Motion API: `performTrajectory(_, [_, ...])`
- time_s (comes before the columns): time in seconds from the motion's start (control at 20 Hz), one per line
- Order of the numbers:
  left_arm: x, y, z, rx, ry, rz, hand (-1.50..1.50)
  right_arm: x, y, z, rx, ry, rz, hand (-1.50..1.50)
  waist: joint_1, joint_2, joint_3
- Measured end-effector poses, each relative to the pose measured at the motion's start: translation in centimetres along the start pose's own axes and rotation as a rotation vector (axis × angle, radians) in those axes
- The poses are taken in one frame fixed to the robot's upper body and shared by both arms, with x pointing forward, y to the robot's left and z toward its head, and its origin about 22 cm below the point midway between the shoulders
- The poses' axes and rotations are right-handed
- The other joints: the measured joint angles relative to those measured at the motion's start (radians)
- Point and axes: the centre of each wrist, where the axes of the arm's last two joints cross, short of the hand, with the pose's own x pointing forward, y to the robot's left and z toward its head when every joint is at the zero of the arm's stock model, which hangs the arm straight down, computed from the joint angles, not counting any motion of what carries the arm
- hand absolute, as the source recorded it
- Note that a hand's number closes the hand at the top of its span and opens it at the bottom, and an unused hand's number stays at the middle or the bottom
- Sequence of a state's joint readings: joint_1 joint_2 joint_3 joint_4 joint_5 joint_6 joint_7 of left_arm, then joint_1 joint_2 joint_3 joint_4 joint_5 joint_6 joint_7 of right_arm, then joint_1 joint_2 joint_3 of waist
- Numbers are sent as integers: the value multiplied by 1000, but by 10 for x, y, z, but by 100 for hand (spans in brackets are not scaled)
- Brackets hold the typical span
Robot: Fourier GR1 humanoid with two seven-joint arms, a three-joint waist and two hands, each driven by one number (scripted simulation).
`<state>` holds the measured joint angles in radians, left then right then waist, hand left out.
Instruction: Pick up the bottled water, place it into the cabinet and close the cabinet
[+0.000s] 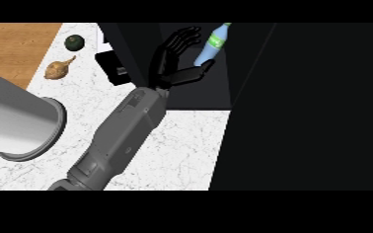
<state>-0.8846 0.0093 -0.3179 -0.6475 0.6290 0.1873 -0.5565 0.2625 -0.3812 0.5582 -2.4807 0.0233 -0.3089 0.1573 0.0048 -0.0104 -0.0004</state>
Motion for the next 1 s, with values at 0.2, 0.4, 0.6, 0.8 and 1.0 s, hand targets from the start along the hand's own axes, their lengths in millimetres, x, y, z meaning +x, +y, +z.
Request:
performTrajectory(0.2, [-5,7,28,4,13,13,150,2,-2,-2,53,13,41,150,11,-2,0])
performTrajectory(0.4, [-9,17,63,-3,30,12,150,2,-2,-2,152,59,91,150,20,-4,0])
performTrajectory(0.6, [3,33,96,4,31,12,150,3,5,-1,248,119,94,150,23,-3,0])
performTrajectory(0.8, [20,48,129,22,18,3,150,6,18,-2,298,156,33,150,18,0,-1])
performTrajectory(1.0, [40,68,159,34,9,-7,150,6,32,-9,318,163,5,150,17,2,-1])
